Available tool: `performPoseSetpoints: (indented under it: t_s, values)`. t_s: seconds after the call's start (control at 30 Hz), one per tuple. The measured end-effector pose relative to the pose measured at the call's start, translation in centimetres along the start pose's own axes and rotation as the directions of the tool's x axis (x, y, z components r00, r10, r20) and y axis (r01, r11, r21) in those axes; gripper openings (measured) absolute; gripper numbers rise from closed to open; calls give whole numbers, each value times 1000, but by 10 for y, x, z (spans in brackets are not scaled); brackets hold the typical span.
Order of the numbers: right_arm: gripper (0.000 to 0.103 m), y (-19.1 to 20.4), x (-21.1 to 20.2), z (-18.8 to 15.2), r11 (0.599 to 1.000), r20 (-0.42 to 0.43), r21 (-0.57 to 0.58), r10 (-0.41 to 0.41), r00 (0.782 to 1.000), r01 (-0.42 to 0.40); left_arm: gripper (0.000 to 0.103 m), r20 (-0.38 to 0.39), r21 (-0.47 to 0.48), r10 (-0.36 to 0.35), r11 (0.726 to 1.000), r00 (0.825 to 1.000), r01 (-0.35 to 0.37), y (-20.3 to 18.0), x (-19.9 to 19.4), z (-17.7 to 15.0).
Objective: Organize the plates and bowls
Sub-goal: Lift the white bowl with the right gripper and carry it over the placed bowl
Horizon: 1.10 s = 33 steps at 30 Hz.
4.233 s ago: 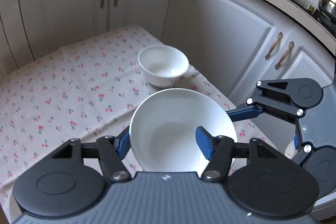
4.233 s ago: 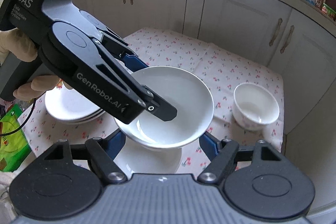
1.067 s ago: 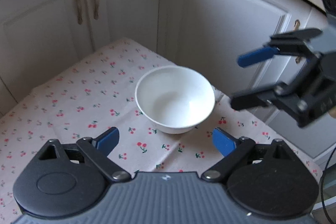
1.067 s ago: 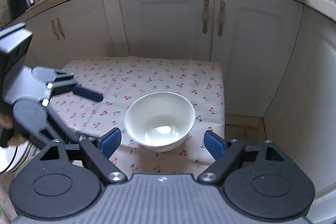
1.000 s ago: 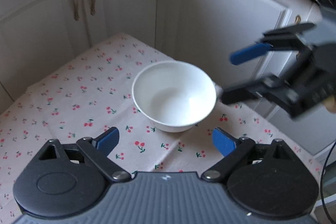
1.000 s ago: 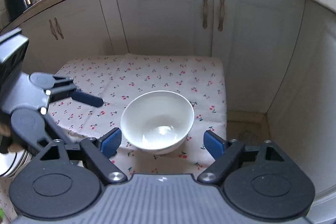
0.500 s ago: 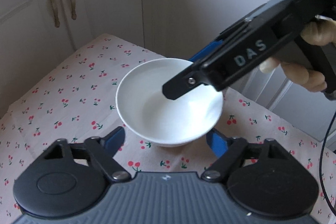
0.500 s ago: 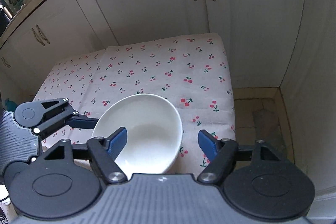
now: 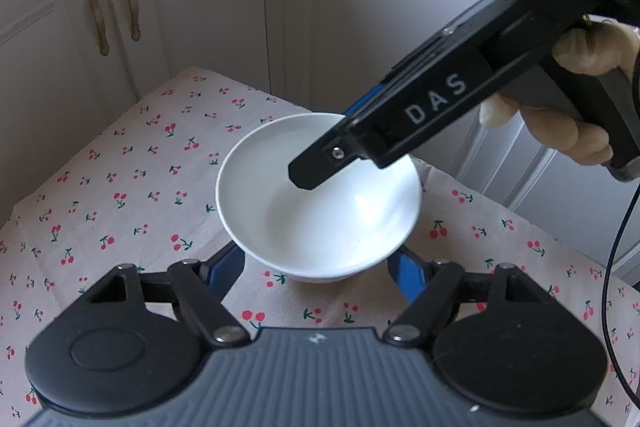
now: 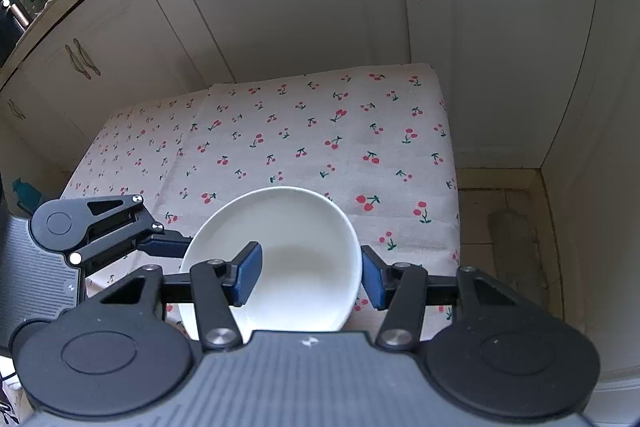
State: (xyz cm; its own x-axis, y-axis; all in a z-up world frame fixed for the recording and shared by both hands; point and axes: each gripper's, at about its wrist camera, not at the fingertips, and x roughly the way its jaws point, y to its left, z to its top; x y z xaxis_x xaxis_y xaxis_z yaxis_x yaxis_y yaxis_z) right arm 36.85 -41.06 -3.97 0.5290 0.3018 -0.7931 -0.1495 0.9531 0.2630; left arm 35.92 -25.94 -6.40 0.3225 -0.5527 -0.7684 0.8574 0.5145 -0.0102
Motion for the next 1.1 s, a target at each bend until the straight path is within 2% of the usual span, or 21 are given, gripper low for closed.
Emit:
performPoseSetpoints:
  t_s: [0.13,0.33,0.53,1.1]
  values:
    - [58,0,5,1,1000,-6,-3,1,1000,-1,79,5,22,7,1000,1000,-7,-2,0,0]
    - [58,-3,9,2,1000,-15,22,12,1000,-12,79,-2,6,-12,1000,1000,12,1,1,1]
    - [58,7,3,3,1000,-15,-9,-14,1000,14,78,0,-10,-29,1000,1000,29,1,-8,2]
    - [58,79,-82,-20,998,45,-70,0,999,3,79,15,14,8,1000,1000,-8,-38,-111,-8]
